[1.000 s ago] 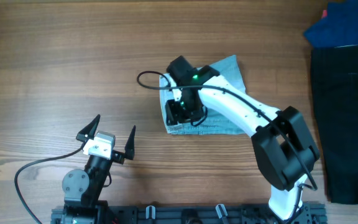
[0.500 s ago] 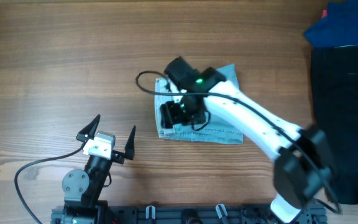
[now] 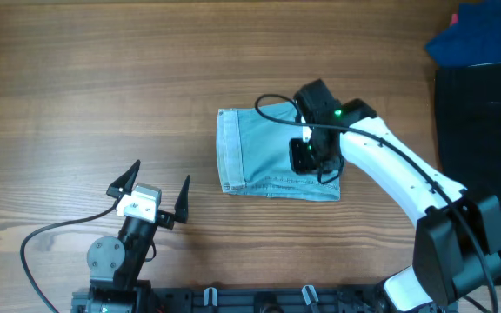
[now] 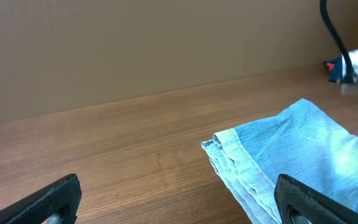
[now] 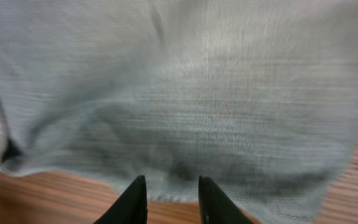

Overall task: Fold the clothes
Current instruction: 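Release the shorts and lift the right gripper away to the right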

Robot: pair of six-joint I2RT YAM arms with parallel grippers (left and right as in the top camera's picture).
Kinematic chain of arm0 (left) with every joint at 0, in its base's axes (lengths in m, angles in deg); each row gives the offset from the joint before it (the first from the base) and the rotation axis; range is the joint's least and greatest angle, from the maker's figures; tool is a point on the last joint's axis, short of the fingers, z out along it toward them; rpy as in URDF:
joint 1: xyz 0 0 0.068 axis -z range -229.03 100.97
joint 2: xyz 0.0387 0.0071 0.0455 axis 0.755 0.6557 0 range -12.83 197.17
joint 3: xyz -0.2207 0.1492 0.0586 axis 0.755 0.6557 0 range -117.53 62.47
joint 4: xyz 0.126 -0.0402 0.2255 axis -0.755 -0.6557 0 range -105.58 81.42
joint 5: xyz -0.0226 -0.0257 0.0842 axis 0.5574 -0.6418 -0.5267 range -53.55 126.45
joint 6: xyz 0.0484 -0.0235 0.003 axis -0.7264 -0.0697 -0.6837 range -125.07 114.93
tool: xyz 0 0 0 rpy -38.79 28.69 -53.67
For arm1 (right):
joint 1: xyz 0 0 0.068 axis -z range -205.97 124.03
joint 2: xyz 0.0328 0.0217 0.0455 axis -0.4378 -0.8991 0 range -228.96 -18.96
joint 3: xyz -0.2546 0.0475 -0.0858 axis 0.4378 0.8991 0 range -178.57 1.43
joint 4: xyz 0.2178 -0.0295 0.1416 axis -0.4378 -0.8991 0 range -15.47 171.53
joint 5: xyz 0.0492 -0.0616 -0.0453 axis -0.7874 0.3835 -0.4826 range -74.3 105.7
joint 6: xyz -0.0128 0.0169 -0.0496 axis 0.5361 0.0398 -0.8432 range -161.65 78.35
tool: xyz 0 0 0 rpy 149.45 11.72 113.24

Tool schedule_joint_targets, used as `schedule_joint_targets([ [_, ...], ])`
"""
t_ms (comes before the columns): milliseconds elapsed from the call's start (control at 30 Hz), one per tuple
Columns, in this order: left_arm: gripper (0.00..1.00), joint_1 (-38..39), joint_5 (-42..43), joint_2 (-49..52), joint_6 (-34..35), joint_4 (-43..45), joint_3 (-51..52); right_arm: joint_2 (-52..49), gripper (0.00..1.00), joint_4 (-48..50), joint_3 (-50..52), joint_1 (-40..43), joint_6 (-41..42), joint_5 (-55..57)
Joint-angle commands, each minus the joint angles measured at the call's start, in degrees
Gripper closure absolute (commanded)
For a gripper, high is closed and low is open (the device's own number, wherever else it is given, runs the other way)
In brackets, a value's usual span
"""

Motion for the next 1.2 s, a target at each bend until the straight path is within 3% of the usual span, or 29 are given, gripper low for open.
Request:
schedule_joint_targets([
  [0,0.0,-0.35,0.52,-0.52,-0.7,-0.24,0.28,-0.44,0.72,4.74,5.77,-0.11,-1.14,-1.4],
  [167,0.01,-0.35,0.52,-0.52,-0.7,-0.24,0.28,-0.44,0.73,2.75,7.65,-0.13,-0.98,-6.34],
  [233,0.0,-0.35,0.52,-0.52,-0.7,-0.24,0.28,-0.42,0.79,-0.87,7.65,-0.13,-0.98,-8.13],
  [267,0.0,-0.35,0.52,-0.52,-0.7,-0.24,0.28,-0.39,0.89,-1.6,7.63,-0.13,-0.92,-8.11],
  [433,0.0,-0.35,0.52,-0.52,-0.7,-0.24,0.28,0.74,0.96,-4.2,5.6,-0.13,0.74,-7.89],
  [533,0.0,-0.35,0.52,-0.52,-0.7,-0.24,0.28,4.57,0.96,-2.86,2.16,-0.13,1.11,-6.73],
  [667,0.0,-0.35,0.52,-0.52,-0.7,-0.24,0.28,8.11,0.92,8.07,0.02,-0.13,1.49,-6.58],
  [900,0.0,-0.35,0.52,-0.52,-0.7,-0.24,0.28,-3.28,0.95,13.57,1.16,-1.14,4.98,-9.86],
  [1167,0.0,-0.35,0.52,-0.52,-0.7,-0.24,0.28,-12.76,0.96,7.04,1.14,-5.7,3.3,-12.7],
])
